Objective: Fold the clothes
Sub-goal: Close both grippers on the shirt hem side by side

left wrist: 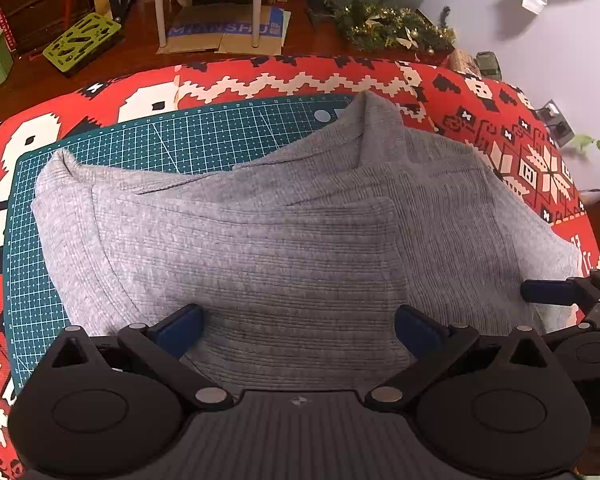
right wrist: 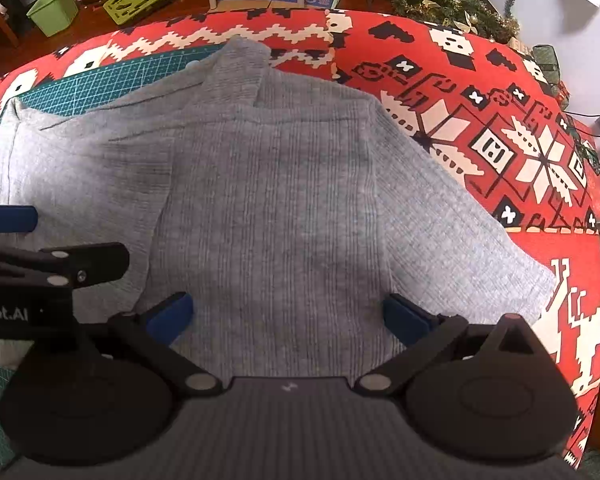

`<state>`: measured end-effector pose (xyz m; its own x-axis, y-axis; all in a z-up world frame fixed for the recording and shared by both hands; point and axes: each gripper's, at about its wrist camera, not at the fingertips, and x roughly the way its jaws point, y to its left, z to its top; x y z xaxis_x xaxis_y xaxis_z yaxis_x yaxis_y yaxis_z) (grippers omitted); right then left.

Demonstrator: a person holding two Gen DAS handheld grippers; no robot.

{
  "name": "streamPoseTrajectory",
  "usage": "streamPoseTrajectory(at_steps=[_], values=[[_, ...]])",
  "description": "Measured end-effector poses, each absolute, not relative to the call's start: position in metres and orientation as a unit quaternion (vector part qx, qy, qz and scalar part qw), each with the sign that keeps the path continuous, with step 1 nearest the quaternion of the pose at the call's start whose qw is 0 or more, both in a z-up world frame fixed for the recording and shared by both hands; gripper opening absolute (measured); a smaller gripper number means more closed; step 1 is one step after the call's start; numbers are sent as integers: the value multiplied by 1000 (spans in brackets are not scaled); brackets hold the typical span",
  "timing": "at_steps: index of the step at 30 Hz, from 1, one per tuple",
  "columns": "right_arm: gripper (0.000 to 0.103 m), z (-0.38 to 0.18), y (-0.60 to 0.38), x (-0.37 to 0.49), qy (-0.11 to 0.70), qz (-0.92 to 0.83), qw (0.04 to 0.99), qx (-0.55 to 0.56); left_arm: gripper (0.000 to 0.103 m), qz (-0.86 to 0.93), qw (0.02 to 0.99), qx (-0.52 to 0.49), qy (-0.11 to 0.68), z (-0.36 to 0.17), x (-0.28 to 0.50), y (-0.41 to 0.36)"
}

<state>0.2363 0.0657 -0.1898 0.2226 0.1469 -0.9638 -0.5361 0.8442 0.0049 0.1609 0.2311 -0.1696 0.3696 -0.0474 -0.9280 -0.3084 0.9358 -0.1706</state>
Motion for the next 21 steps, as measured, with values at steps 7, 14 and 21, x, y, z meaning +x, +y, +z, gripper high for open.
streamPoseTrajectory(at_steps=[7, 14, 21], values=[[102, -183, 61, 237, 586, 239, 755, -171, 89, 90, 803, -160, 567, -159, 166, 230], [102, -131, 57, 246, 568, 256, 773, -122, 83, 88, 810, -217, 538, -117, 151, 265], [72, -129, 98, 257, 527, 306, 785, -107, 41, 102, 818, -208, 527, -115, 156, 288]])
